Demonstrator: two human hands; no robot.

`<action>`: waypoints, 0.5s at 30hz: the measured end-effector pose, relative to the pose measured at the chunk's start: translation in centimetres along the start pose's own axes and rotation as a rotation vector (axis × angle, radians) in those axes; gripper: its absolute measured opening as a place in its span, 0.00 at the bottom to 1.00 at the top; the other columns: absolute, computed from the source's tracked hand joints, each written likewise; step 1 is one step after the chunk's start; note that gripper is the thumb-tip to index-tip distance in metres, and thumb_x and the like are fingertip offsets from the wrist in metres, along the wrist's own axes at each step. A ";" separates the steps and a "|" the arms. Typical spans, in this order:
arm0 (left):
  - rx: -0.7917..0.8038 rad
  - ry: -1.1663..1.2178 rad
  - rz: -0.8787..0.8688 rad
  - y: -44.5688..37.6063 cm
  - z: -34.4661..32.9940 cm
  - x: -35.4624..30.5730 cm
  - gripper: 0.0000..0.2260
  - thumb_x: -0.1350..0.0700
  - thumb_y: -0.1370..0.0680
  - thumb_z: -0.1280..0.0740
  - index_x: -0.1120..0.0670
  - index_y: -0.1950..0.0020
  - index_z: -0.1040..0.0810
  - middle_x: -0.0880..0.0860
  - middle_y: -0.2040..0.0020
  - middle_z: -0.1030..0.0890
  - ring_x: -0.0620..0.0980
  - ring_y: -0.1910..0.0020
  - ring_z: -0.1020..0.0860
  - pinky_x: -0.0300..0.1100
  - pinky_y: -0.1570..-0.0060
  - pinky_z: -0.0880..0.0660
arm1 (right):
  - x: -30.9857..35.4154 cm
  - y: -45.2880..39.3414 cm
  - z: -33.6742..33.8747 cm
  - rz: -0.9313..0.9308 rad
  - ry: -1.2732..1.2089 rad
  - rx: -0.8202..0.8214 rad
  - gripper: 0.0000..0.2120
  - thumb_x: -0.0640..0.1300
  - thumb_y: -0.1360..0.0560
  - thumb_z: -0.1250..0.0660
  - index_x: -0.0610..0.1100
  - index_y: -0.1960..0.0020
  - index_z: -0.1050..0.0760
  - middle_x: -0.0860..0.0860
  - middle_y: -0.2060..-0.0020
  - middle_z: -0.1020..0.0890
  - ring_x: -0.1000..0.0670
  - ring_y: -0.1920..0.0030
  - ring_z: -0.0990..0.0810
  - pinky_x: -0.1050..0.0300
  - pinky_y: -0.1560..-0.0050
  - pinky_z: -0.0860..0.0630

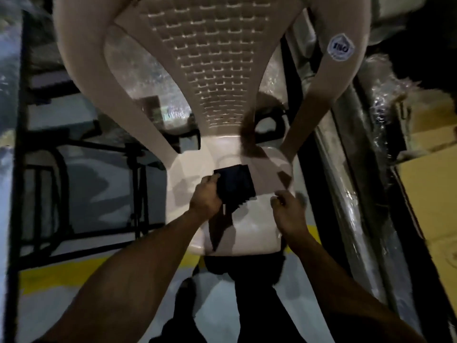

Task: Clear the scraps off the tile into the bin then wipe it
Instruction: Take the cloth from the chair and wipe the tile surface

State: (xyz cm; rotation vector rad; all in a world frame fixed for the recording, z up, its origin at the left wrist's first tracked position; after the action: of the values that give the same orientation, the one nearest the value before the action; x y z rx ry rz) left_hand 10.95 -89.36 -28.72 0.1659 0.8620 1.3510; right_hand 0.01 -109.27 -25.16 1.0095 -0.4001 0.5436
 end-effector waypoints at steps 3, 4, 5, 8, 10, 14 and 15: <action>-0.044 -0.265 -0.129 -2.5 -2.1 0.6 0.34 0.61 0.32 0.30 0.57 0.26 0.35 0.61 0.30 0.30 0.65 0.40 0.26 0.56 0.47 0.23 | -0.6 -2.8 -0.6 0.012 0.004 0.010 0.19 0.52 0.24 0.40 0.43 0.39 0.24 0.48 0.50 0.21 0.47 0.46 0.23 0.52 0.44 0.28; -0.055 -0.376 -0.157 -3.0 -2.4 0.4 0.36 0.59 0.33 0.28 0.56 0.26 0.33 0.61 0.30 0.30 0.65 0.41 0.25 0.56 0.52 0.22 | -0.7 -3.6 -0.8 0.017 0.003 0.006 0.17 0.49 0.22 0.39 0.42 0.37 0.24 0.46 0.47 0.20 0.46 0.44 0.23 0.52 0.42 0.27; -0.070 -0.471 -0.187 -3.5 -2.8 0.3 0.37 0.56 0.34 0.26 0.54 0.26 0.33 0.60 0.29 0.31 0.64 0.39 0.26 0.55 0.54 0.22 | -0.8 -4.2 -1.0 0.022 0.003 0.004 0.16 0.45 0.21 0.38 0.41 0.36 0.24 0.44 0.43 0.20 0.44 0.42 0.22 0.50 0.40 0.27; 0.031 -0.617 -0.204 -4.7 -4.5 0.6 0.34 0.51 0.27 0.30 0.48 0.23 0.40 0.56 0.21 0.46 0.60 0.25 0.41 0.54 0.38 0.29 | -1.1 -5.4 -1.5 0.034 0.012 0.004 0.15 0.41 0.20 0.38 0.40 0.35 0.25 0.41 0.39 0.21 0.41 0.38 0.23 0.49 0.37 0.28; 0.044 -0.602 -0.210 -5.3 -5.0 0.8 0.28 0.52 0.25 0.33 0.48 0.25 0.36 0.55 0.20 0.48 0.58 0.23 0.45 0.52 0.33 0.34 | -1.1 -5.9 -1.8 0.044 0.020 0.006 0.15 0.41 0.20 0.38 0.40 0.35 0.25 0.41 0.40 0.20 0.41 0.38 0.23 0.51 0.37 0.28; -0.136 -0.323 -0.240 -5.0 -3.6 0.0 0.17 0.58 0.24 0.36 0.52 0.35 0.23 0.55 0.26 0.31 0.57 0.28 0.32 0.47 0.35 0.32 | -0.5 -6.1 -2.2 0.051 0.047 0.030 0.15 0.42 0.20 0.38 0.41 0.34 0.26 0.42 0.39 0.21 0.42 0.38 0.23 0.53 0.38 0.30; -0.136 -0.188 -0.186 -4.7 -2.9 0.0 0.16 0.59 0.22 0.37 0.53 0.35 0.23 0.56 0.29 0.27 0.56 0.30 0.30 0.46 0.35 0.32 | -0.2 -5.9 -2.2 0.051 0.047 0.030 0.15 0.42 0.20 0.39 0.42 0.34 0.26 0.42 0.39 0.21 0.42 0.38 0.23 0.54 0.39 0.30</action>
State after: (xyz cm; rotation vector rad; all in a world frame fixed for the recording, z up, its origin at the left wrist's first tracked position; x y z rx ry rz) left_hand 12.79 -91.68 -33.42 0.1023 0.6108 1.1941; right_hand 3.56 -109.85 -30.36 1.0157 -0.3772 0.6201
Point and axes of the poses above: each hand's wrist, its own y-axis away from the middle knuckle, its own z-axis out of the back of the hand, x = y × z, the point moved 6 cm from there along -y, towards the middle knuckle
